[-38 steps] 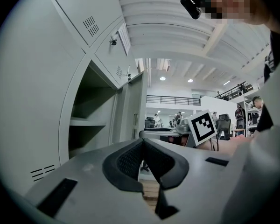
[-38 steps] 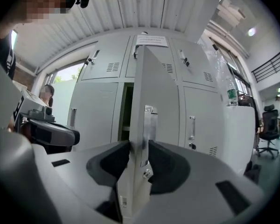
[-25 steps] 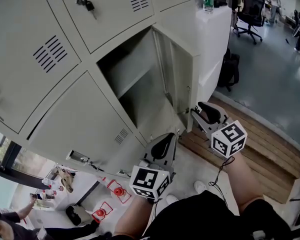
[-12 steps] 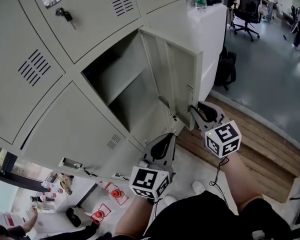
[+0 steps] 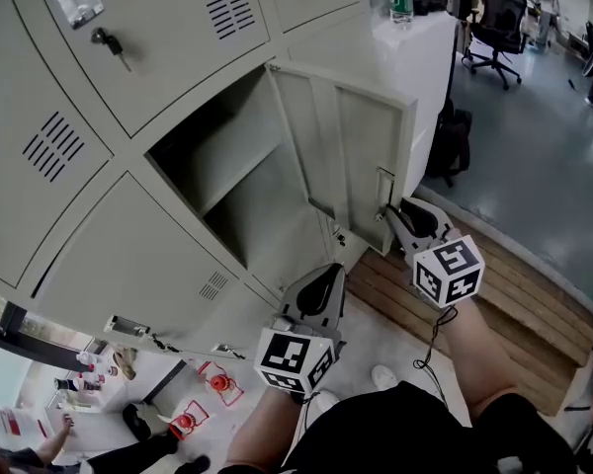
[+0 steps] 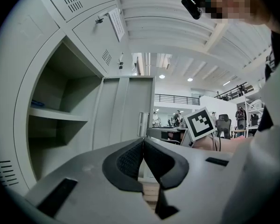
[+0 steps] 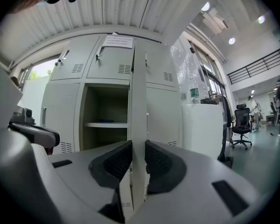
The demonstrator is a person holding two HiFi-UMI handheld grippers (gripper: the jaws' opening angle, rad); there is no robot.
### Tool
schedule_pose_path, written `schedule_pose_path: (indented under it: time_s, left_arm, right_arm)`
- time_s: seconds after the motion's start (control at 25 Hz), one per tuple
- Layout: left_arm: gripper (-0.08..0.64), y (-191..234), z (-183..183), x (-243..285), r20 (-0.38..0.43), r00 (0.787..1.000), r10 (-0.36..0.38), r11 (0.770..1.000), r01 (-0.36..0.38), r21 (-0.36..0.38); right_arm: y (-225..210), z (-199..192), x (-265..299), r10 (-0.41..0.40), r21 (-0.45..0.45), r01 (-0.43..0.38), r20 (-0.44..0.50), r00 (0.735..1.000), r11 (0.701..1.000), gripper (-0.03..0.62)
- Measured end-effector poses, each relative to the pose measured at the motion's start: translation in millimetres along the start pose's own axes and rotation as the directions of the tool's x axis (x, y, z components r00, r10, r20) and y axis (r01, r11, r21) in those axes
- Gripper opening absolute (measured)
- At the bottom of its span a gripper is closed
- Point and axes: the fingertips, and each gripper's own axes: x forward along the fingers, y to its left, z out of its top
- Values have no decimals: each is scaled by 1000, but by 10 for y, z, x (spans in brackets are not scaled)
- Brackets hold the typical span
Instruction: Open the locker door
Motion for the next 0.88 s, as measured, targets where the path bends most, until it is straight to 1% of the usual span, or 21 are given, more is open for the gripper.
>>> schedule_pose_path:
  time_s: [0.36,0.64,0.88]
  left_arm:
    - [17,19,7,210,2,998,66,998,-66,2]
    - [17,-27,-32,403,5,992,122,993,-122,-3]
    - [17,-63,-87,491,3,983,182,983,-182,-10]
  right_arm:
    - [-363,10,116,11,8,-11,7,1000,1000,135]
    - [-567,18,199,55,4,-55,18,998,998,136]
    - [-636,15,220,107,2,-107,26,994,994,136]
